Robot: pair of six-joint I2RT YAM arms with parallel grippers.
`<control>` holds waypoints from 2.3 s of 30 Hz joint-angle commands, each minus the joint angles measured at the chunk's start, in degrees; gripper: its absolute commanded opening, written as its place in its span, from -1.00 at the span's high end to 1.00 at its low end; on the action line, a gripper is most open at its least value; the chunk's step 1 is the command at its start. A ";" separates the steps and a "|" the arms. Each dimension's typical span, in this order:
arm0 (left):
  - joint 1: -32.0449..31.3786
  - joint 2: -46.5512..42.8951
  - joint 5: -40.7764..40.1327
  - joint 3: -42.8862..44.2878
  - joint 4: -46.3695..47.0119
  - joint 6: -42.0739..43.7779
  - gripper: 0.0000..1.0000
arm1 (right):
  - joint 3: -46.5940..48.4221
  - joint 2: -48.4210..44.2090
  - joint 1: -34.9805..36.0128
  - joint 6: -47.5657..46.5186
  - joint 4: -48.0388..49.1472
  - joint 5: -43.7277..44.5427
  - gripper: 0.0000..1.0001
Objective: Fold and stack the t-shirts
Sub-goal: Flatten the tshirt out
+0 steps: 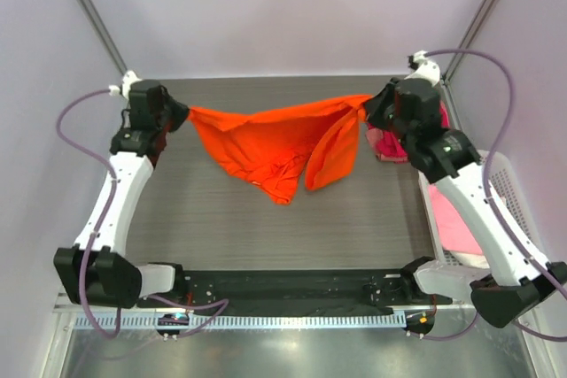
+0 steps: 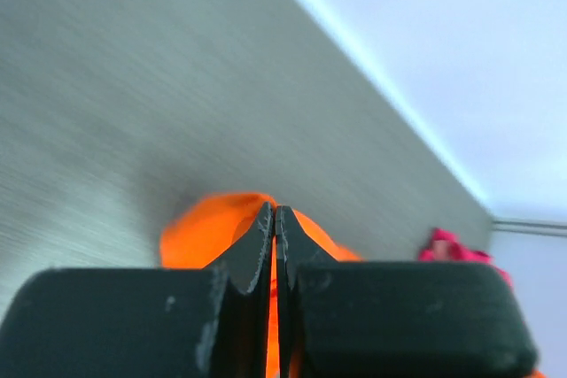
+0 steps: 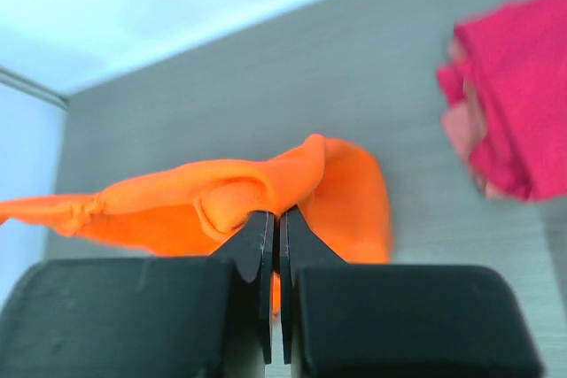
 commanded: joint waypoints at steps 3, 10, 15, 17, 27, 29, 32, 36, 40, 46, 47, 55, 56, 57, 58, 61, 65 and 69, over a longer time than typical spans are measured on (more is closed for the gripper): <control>0.10 -8.02 -2.49 18.93 -15.67 7.40 1.00 | 15.45 -2.40 -1.12 -5.26 -11.23 0.52 0.98; 0.10 -15.15 -2.85 34.35 -27.47 11.01 1.00 | 19.16 -12.22 -1.12 -7.63 -12.90 -3.76 0.98; 0.10 -17.61 0.57 42.79 -32.13 9.70 1.00 | 20.04 -17.25 -1.03 -7.73 -15.27 -11.76 0.98; 0.10 -17.97 1.11 44.63 -32.84 9.17 1.00 | 19.25 -18.65 -1.12 -7.37 -15.89 -15.36 0.98; 0.10 -12.88 3.83 38.67 -26.61 6.97 1.00 | 9.76 -13.05 -1.12 -9.13 -10.98 -15.99 0.98; 0.10 -12.69 3.40 38.58 -26.26 7.32 1.00 | 9.14 -11.99 -1.12 -9.04 -9.22 -17.83 0.99; 0.18 -14.71 1.56 40.06 -26.42 8.81 1.00 | 7.21 -12.94 -1.12 -9.31 -6.14 -23.02 0.98; 0.10 -15.42 2.86 49.81 -31.95 12.06 1.00 | 5.28 -15.49 -1.03 -10.01 -3.94 -33.89 0.98; 0.10 -17.52 4.53 55.18 -32.85 12.59 1.00 | 2.82 -17.52 -1.12 -6.94 -2.80 -42.97 0.98; 0.10 -15.86 7.08 62.48 -33.64 10.05 1.00 | 0.35 -23.49 -1.12 -3.16 -1.04 -46.41 0.98; 0.10 -14.81 7.35 62.49 -33.11 9.87 1.00 | 0.44 -24.02 -1.12 -2.89 -1.04 -46.23 0.98; 0.18 -9.80 6.21 48.30 -22.50 7.06 1.00 | -3.16 -18.95 -1.21 -2.54 -4.91 -28.23 0.98; 0.18 -9.01 5.86 45.81 -20.91 6.10 1.00 | -4.21 -17.71 -1.12 -2.28 -4.65 -26.21 0.98; 0.10 -7.79 5.25 43.26 -19.15 5.31 1.00 | -5.96 -16.04 -1.12 -2.28 -4.12 -24.02 0.98; 0.10 -7.08 4.89 37.32 -16.70 4.69 1.00 | -6.85 -13.15 -1.12 -2.19 -2.29 -20.78 0.98; 0.10 -1.57 1.73 30.34 -6.85 2.66 1.00 | -8.70 -7.52 -2.17 -1.92 3.41 -16.90 0.98; -0.08 12.23 1.55 31.11 3.61 2.49 1.00 | -6.34 3.20 -6.56 -1.05 11.07 -12.49 0.98; -0.17 25.51 4.35 35.57 8.11 0.03 1.00 | -1.08 17.41 -11.13 0.97 18.46 -12.48 0.97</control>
